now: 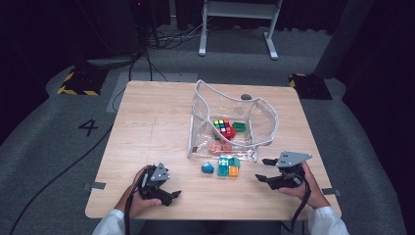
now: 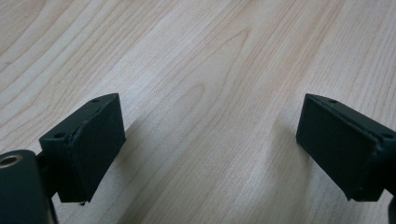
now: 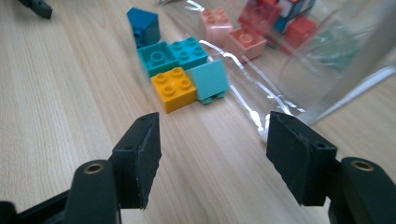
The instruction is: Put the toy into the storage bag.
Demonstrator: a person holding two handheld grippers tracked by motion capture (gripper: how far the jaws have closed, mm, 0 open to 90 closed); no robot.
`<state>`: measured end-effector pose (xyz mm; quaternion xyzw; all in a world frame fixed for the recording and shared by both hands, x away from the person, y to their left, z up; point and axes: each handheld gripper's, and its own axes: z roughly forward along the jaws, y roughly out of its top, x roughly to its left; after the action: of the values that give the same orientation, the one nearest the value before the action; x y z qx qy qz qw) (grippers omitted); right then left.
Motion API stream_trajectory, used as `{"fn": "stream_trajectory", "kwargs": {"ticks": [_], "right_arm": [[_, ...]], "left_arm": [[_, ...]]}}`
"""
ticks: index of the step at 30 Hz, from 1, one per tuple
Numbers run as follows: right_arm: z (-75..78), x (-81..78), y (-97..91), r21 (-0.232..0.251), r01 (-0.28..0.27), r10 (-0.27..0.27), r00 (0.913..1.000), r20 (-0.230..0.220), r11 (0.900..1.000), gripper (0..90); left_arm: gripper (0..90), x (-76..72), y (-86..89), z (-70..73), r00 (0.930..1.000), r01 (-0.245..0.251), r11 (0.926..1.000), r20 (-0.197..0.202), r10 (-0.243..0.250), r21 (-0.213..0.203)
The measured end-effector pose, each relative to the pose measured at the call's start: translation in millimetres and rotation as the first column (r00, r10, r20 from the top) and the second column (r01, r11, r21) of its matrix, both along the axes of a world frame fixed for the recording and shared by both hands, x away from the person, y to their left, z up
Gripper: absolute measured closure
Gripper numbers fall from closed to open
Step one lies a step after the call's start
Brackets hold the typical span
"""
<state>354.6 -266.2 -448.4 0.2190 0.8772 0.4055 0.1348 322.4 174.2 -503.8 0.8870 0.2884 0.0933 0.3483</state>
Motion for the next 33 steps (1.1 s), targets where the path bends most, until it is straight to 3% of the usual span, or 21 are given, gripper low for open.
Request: {"fn": "stream_trajectory", "kwargs": {"ticks": [14,19,20,27,29,33], "right_arm": [[-37.0,3.0,43.5,-0.033,-0.099,0.097,0.9923,-0.077,0.9945,39.6],[-45.3,8.4,53.4,-0.021,-0.096,0.093,0.9897,-0.109,0.9952,38.9],[-46.2,8.0,54.8,-0.038,-0.076,0.071,0.9894,-0.127,0.9964,38.8],[-52.1,13.0,65.5,0.002,-0.052,0.052,0.9926,-0.110,0.9987,37.4],[-53.8,14.9,67.7,0.007,-0.071,0.071,0.9944,-0.078,0.9975,37.0],[-55.1,15.1,73.5,0.008,-0.084,0.084,0.9945,-0.062,0.9965,37.0]], "left_arm": [[8.1,0.0,0.0,0.1,1.0000,0.000,1.0000,0.000,0.000,0.002],[8.1,0.0,0.0,0.1,1.0000,0.000,1.0000,0.000,0.000,0.001],[8.1,0.0,0.0,0.0,1.0000,0.000,1.0000,0.000,0.000,0.000],[8.1,0.0,0.0,0.1,1.0000,0.000,1.0000,0.000,0.000,0.002],[8.1,0.0,0.0,0.1,1.0000,0.000,1.0000,0.000,0.000,0.002],[8.1,0.0,0.0,0.1,1.0000,0.000,1.0000,0.000,0.000,0.001]]}}
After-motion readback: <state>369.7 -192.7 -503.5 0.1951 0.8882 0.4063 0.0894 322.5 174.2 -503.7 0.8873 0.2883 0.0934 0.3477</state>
